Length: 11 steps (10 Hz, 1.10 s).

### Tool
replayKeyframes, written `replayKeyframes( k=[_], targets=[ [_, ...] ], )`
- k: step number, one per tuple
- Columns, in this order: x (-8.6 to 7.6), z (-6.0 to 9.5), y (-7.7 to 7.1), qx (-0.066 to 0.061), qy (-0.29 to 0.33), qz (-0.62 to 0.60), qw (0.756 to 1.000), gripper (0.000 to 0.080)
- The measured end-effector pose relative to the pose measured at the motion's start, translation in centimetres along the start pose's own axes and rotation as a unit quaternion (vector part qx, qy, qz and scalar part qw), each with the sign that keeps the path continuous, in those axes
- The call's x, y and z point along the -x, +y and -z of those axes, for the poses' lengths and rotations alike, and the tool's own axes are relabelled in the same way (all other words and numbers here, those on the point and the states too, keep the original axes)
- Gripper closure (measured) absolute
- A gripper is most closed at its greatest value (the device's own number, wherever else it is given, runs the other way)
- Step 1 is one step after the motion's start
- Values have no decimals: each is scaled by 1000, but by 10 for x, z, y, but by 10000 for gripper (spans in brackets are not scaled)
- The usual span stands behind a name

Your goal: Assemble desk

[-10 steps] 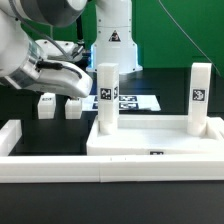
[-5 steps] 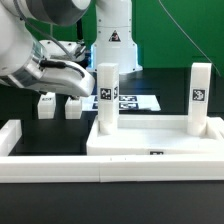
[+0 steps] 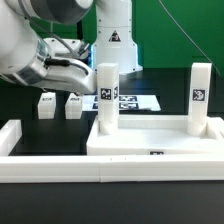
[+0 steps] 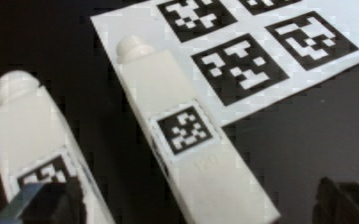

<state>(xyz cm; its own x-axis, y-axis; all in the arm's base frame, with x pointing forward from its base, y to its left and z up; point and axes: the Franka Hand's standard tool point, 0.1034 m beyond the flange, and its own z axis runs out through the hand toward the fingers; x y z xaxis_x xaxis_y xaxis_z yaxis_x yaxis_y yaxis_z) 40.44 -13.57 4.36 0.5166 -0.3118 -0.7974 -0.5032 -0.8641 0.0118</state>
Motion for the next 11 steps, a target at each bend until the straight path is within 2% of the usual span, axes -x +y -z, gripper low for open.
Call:
replayKeyframes(
  k=[1,5,6,7,8,9,11],
  targets=[
    [-2,-8,0,4,1,-12,1000,150],
    [-3,-11,1,5,2,-13,1000,150],
    [-2,-8,0,5,2,-11,1000,150],
    [10,-6,-1,0,-38,-16,999,150],
    [16,14,-5,-2,-85,-23,996,150],
    [7,27,-11,3,-62,-16,998,150],
    [8,23,-9,2,-59,-16,998,150]
  ],
)
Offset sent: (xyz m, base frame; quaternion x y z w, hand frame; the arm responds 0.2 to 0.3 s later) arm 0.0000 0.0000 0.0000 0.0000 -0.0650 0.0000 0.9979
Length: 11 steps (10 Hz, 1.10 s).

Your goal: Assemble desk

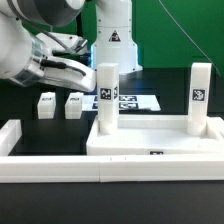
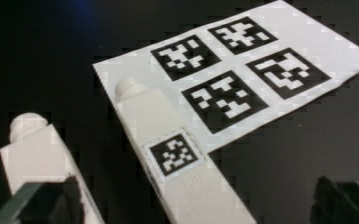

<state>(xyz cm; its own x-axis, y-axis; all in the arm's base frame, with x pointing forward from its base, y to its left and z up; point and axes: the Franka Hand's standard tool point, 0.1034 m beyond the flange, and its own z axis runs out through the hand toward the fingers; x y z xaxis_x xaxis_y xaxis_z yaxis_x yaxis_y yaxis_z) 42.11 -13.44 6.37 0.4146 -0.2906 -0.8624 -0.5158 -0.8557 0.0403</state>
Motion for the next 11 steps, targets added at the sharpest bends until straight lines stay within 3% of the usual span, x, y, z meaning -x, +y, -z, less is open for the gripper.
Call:
replayKeyframes(
  k=[4,8,11],
  targets=[
    [-2,-5,-6,1,13,99,995,150],
    [-2,-6,-6,1,13,92,996,150],
    [-7,-30,-1,4,15,86,996,150]
  ],
)
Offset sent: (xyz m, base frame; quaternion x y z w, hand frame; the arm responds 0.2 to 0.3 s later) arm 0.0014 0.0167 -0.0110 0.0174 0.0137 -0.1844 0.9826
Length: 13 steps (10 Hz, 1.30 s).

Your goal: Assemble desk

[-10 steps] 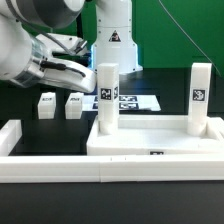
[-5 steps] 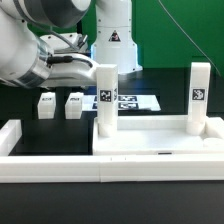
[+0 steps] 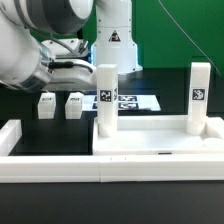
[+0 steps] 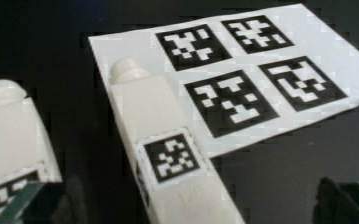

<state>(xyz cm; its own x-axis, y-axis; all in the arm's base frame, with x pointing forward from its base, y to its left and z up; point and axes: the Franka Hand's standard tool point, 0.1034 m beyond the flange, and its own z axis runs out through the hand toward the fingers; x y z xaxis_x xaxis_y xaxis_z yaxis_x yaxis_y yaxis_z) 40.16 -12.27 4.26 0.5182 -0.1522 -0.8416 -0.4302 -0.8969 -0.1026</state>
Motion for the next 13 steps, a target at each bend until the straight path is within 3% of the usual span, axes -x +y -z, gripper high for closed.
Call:
replayKeyframes(
  k=[6,10,13],
  targets=[
    [-5,-7,-2,8,4,-9,1000,150],
    [-10,-25,1,14,8,-40,999,150],
    [-12,-24,0,15,10,-52,999,150]
  ],
)
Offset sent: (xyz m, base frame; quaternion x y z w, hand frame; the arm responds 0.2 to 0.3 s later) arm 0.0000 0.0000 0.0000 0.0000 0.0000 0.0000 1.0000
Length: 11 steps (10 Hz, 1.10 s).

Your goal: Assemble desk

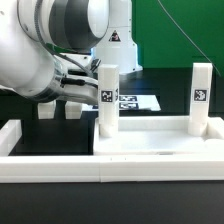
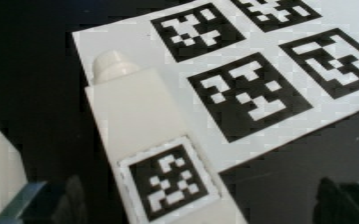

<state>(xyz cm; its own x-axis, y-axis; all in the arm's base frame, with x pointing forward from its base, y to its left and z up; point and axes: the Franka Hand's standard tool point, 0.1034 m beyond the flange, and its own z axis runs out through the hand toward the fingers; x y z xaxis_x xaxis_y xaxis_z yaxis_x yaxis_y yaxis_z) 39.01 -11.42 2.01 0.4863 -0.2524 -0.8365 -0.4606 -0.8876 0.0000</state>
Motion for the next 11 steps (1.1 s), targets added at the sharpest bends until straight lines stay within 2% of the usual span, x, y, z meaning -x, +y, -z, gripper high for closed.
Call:
replayKeyframes(
  k=[5,7,8,9,10,11],
  targets=[
    [-4,-2,5,-2,6,1,1000,150],
    [-5,-1,5,-2,9,1,1000,180],
    [-6,-1,5,-2,10,0,1000,360],
    [-6,-1,5,-2,10,0,1000,360],
    [-6,-1,5,-2,11,1,1000,515],
    [-6,-1,5,-2,11,0,1000,514]
  ],
)
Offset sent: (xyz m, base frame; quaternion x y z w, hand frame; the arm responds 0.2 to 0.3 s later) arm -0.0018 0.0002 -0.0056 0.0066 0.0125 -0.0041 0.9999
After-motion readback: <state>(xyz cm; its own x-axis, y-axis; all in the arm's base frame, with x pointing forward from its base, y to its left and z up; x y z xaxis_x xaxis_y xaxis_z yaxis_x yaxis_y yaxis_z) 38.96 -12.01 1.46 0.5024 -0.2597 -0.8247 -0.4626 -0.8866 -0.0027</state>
